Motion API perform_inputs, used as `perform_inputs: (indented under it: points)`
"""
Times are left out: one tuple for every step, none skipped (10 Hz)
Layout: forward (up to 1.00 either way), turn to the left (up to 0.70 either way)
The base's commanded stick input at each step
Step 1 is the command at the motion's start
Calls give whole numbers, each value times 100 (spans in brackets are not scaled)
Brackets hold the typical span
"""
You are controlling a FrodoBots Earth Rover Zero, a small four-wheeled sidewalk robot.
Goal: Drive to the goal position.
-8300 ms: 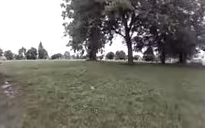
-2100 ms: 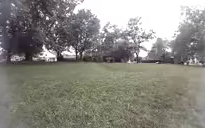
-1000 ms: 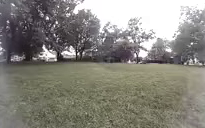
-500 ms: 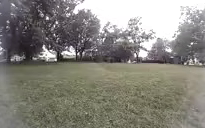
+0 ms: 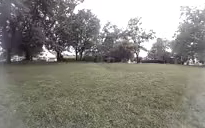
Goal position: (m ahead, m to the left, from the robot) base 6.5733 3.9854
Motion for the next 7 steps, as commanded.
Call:
perform_inputs:
  points:
    - [0,-70]
    - [0,-70]
    - [0,-70]
    - [0,-70]
    - [0,-70]
    - [0,-70]
    - [0,-70]
